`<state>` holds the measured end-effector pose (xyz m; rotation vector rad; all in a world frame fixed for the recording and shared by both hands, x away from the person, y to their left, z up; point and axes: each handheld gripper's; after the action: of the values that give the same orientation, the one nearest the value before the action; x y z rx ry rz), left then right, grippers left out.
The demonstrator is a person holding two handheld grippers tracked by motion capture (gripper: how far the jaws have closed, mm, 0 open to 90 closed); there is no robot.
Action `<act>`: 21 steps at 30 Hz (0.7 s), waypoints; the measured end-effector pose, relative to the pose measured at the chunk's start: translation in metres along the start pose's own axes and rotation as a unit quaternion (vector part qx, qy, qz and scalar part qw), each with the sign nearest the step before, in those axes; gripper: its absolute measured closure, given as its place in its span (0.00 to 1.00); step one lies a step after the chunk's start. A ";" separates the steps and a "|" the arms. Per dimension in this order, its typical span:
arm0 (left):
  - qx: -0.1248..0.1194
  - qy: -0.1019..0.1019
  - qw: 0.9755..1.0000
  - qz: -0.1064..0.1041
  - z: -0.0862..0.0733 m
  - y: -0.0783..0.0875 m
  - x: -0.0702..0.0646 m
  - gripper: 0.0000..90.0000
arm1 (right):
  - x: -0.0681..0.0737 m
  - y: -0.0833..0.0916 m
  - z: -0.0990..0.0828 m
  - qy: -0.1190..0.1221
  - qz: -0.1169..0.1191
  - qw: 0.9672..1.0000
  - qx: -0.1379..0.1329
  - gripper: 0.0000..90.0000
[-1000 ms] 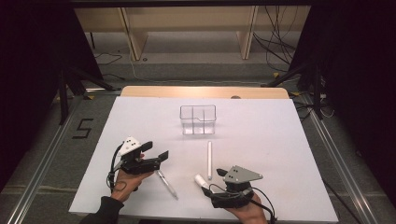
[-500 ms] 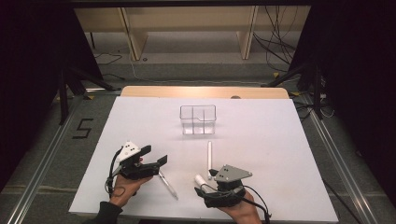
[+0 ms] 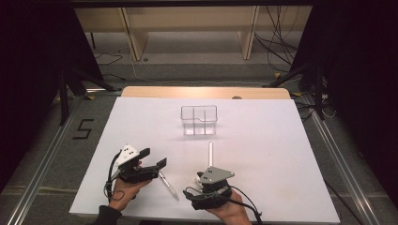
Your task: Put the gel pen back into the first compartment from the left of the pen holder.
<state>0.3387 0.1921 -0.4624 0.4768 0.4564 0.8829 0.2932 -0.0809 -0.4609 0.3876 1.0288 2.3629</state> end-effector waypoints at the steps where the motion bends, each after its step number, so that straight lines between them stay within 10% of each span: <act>1: -0.001 0.001 1.000 0.000 0.000 0.000 0.000 0.20 | 0.002 -0.003 0.002 0.003 -0.002 1.000 0.004 0.31; 21: 0.006 0.003 1.000 0.005 -0.008 0.008 0.006 0.20 | 0.025 -0.055 0.029 0.027 0.007 0.998 0.059 0.47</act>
<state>0.3322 0.2029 -0.4654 0.4873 0.4650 0.8922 0.3051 -0.0183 -0.4814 0.3779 1.1979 2.3428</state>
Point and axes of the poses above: each handheld gripper's, and its own axes: y roughly backward along the jaws, z roughly out of its top, x roughly to its left, and after that the axes turned 12 degrees about x, right-handed
